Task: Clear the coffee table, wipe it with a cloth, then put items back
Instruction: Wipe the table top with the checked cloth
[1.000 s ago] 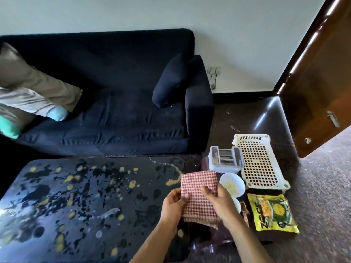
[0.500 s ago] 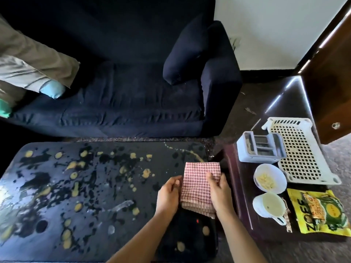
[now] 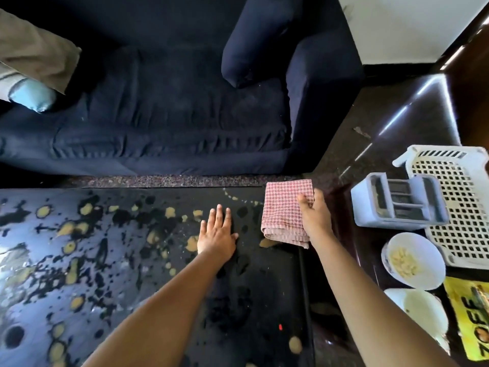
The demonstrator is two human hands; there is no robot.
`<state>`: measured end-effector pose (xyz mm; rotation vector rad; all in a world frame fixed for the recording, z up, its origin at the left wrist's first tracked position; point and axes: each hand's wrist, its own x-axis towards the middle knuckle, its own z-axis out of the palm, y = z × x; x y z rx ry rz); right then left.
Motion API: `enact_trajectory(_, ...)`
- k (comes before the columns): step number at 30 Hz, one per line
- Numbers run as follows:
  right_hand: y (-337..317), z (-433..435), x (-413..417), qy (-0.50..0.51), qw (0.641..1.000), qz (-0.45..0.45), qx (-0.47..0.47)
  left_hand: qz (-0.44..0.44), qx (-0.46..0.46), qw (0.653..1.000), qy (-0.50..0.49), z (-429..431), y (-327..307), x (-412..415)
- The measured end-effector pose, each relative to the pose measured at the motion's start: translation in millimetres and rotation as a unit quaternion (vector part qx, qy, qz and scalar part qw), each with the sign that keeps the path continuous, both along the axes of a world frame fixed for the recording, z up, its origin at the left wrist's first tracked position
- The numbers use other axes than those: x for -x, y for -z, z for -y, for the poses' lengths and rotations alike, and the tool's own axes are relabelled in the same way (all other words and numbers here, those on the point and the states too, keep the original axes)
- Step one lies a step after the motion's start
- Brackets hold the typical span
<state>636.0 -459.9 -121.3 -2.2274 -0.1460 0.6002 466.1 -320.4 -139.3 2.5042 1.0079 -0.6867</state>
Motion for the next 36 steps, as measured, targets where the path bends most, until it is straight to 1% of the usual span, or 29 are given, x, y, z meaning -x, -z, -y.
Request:
enact_trajectory(2,8.6,-13.3,-2.1,-0.016,1.000,0.001,0.015,-0.017,0.004,1.000,0.003,0.0,3.9,-2.8)
enact_trajectory(4,17.4,-23.5,-1.5,-0.048,0.996,0.035,0.060,-0.027,0.012,1.000,0.006,-4.6,4.8,-6.5)
enact_trajectory(5,22.4,-27.3,-1.4,-0.078,0.988,0.073,0.114,-0.033,0.020,0.999,0.005,-8.2,6.3,-8.4)
enact_trajectory(7,29.3,-30.7,2.0,-0.133,0.948,0.169,0.233,-0.049,0.040,0.998,0.001,-15.2,7.4,-9.0)
enact_trajectory(8,30.9,-30.6,3.8,-0.146,0.930,0.213,0.260,-0.057,0.048,0.997,0.002,-17.3,8.1,-9.4)
enact_trajectory(10,30.4,-31.7,6.0,-0.171,0.912,0.285,0.240,-0.068,0.058,0.996,0.016,-20.1,9.1,-12.1)
enact_trajectory(12,32.9,-35.3,7.4,-0.237,0.889,0.330,0.208,-0.076,0.056,0.995,0.042,-22.0,7.4,-16.2)
enact_trajectory(14,40.4,-40.5,10.7,-0.320,0.861,0.334,0.211,-0.085,0.058,0.993,0.060,-24.5,6.0,-19.4)
enact_trajectory(15,47.4,-43.3,13.5,-0.345,0.854,0.317,0.227,-0.088,0.064,0.992,0.060,-26.5,6.7,-20.3)
enact_trajectory(16,56.0,-44.8,16.9,-0.351,0.852,0.305,0.242,-0.089,0.072,0.992,0.056,-27.6,7.6,-20.2)
enact_trajectory(18,69.3,-47.9,25.0,-0.327,0.861,0.287,0.262,-0.090,0.085,0.991,0.053,-29.3,10.2,-18.9)
enact_trajectory(20,74.7,-54.1,30.4,-0.293,0.874,0.281,0.267,-0.087,0.092,0.990,0.057,-30.9,12.0,-17.7)
enact_trajectory(23,74.2,-63.5,34.8,-0.267,0.882,0.282,0.266,-0.088,0.100,0.989,0.064,-33.0,14.3,-17.7)
enact_trajectory(27,76.9,-54.6,30.6,-0.286,0.876,0.286,0.260,-0.092,0.104,0.988,0.062,-34.4,15.7,-17.4)
enact_trajectory(31,76.5,-34.1,21.1,-0.233,0.894,0.264,0.277,-0.104,0.100,0.987,0.066,-35.0,16.0,-18.8)
enact_trajectory(34,75.1,-47.7,26.5,-0.219,0.902,0.249,0.277,-0.109,0.095,0.987,0.071,-35.6,16.0,-18.8)
enact_trajectory(36,73.7,-65.9,33.6,-0.241,0.895,0.263,0.268,-0.107,0.093,0.987,0.075,-35.9,17.9,-17.0)
